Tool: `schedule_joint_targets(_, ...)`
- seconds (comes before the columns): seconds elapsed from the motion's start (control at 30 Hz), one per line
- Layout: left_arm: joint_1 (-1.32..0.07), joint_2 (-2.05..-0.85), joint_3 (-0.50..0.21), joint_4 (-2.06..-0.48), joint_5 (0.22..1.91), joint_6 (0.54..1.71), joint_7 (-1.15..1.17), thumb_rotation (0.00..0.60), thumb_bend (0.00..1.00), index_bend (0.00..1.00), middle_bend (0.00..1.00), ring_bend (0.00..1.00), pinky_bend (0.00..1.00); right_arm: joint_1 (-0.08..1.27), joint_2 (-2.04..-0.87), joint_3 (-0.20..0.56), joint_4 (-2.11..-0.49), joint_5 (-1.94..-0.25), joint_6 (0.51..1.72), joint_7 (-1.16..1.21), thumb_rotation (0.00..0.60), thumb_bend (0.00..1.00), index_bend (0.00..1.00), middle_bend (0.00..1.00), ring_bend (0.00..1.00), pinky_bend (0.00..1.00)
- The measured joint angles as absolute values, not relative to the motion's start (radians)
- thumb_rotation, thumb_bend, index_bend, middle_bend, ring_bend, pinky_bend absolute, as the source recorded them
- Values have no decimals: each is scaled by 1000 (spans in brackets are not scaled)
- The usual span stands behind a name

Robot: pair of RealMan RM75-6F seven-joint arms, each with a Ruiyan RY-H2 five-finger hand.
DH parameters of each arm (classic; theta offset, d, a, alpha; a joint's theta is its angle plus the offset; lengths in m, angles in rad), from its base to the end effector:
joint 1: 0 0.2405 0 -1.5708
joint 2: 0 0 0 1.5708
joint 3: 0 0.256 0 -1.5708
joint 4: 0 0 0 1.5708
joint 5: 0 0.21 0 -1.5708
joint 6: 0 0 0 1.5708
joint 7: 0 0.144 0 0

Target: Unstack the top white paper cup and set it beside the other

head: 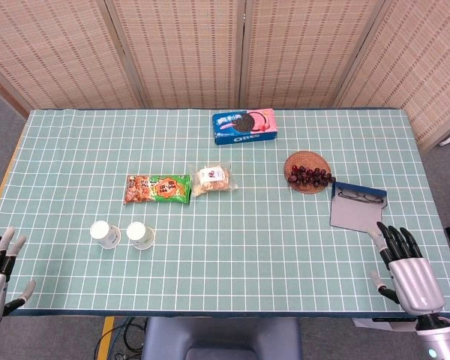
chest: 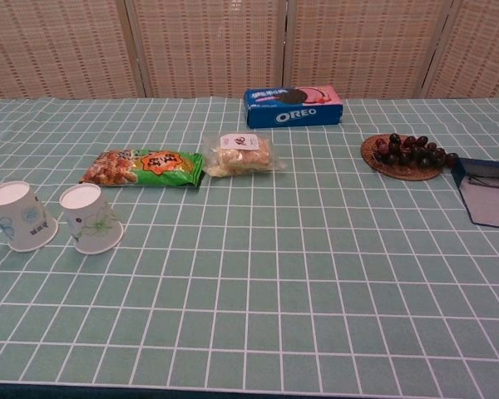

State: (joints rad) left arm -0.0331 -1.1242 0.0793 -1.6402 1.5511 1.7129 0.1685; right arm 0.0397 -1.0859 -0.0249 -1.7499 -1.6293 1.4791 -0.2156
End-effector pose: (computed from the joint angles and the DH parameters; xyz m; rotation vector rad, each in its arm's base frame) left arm -0.3036 0.1372 0.1662 -1.3754 -0.7420 -0.8423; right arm -0.2816 -0.1490 0.1414 1.5542 -0.8414 0.8165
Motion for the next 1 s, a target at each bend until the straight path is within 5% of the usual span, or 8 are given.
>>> schedule_joint_targets(1.0, -9, -1154, 31, -1557, 1560, 1633, 151, 600, 295, 41, 0, 0, 0, 46, -1092, -23, -1755, -1629, 1469, -230, 600, 339, 55, 0, 0, 0)
